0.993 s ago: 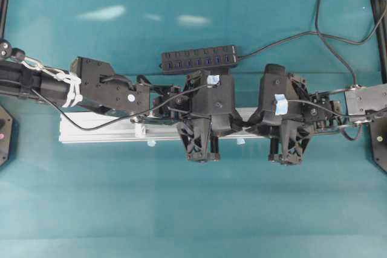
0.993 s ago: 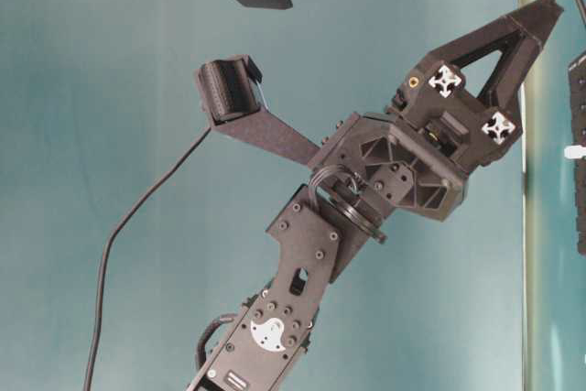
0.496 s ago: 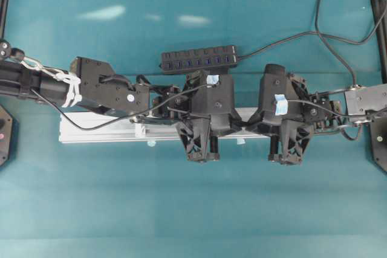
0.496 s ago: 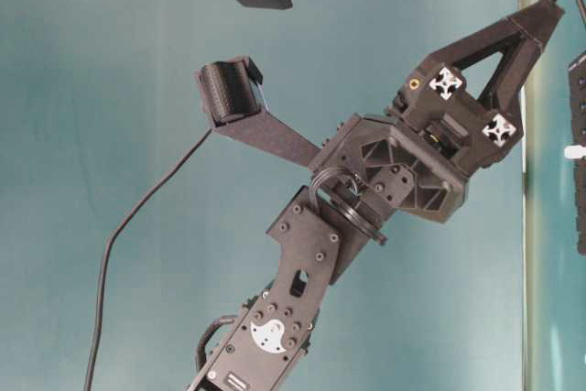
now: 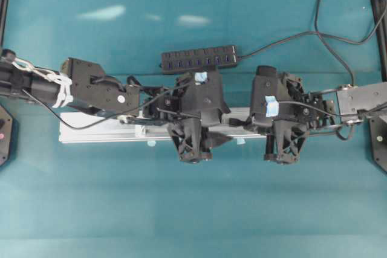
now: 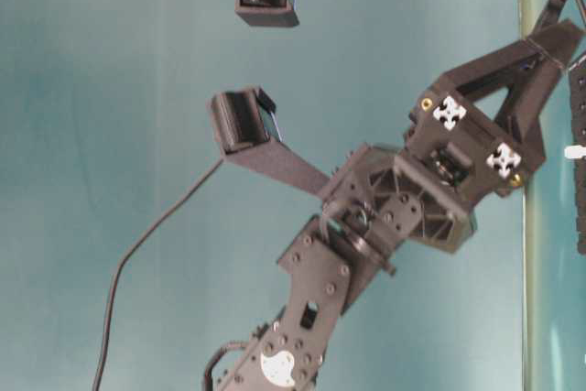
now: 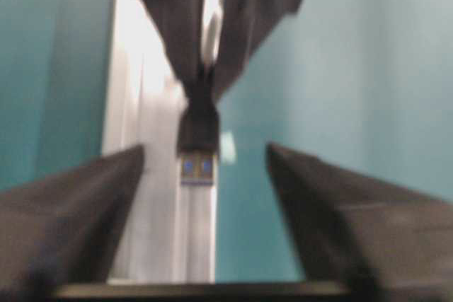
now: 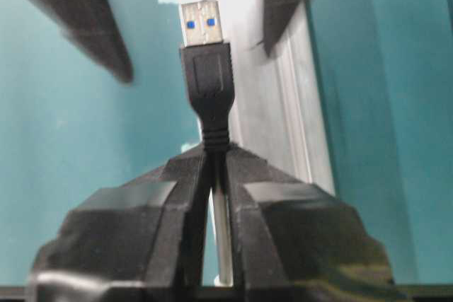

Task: Pass the USB cable through three rings with both arms.
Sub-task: 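Open the right gripper and pull the cable leftward with the left gripper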

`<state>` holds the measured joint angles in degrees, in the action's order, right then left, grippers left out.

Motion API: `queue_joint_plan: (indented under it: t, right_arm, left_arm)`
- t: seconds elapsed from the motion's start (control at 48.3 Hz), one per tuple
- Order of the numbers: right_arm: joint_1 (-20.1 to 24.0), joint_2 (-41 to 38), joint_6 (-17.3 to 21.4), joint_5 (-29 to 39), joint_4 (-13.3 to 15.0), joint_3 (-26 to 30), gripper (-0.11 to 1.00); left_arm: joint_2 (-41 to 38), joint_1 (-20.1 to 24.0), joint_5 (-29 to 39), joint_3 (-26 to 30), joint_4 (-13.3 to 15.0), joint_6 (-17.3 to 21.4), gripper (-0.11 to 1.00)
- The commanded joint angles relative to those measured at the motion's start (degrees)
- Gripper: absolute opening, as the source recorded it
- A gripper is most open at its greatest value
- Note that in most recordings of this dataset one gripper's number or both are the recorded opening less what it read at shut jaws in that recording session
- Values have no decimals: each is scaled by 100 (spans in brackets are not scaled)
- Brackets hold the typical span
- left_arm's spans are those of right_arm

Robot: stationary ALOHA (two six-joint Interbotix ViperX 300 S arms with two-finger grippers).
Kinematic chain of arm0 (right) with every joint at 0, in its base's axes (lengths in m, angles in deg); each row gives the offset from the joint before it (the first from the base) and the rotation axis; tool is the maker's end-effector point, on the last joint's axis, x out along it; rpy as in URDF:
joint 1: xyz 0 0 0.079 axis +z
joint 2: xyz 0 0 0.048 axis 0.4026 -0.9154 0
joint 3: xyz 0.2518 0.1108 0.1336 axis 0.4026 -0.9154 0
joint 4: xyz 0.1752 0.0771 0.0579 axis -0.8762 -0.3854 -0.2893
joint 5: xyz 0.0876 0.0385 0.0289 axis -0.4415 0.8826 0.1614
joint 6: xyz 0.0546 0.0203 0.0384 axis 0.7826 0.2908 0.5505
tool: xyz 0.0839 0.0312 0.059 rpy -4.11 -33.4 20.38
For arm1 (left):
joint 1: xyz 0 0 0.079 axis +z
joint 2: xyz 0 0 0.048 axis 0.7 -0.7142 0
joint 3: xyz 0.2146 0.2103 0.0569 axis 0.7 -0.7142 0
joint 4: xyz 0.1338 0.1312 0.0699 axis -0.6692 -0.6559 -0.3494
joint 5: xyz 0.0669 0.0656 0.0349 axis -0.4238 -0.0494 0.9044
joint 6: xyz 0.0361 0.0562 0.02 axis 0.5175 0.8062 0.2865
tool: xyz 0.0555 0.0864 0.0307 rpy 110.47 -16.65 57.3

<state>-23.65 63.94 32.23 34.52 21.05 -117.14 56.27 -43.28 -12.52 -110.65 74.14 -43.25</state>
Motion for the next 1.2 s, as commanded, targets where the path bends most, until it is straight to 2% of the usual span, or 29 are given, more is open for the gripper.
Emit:
queue_joint_plan:
  t: [0.0, 0.186, 0.393, 0.496, 0.786, 1.179]
  right_arm:
    - [9, -18, -62, 44, 18, 141, -7]
    - [9, -220, -62, 325, 158, 343, -7]
    - [-26, -738, -70, 1283, 422, 914, -7]
    - [-62, -967, -105, 1503, 501, 1178, -7]
    - [-220, -1380, -378, 1661, 510, 1512, -7]
    - [-325, -1696, -756, 1529, 501, 1784, -7]
  left_arm:
    - [229, -35, -26, -35, -9, -88, 97]
    - [650, -44, 0, -396, -9, -141, 97]
    - [1477, 9, 26, -1002, -9, -149, 97]
    - [1854, 70, 167, -1257, -9, -149, 97]
    - [2312, 158, 677, -1740, -9, -149, 97]
    - [2347, 176, 712, -1784, -9, -149, 97]
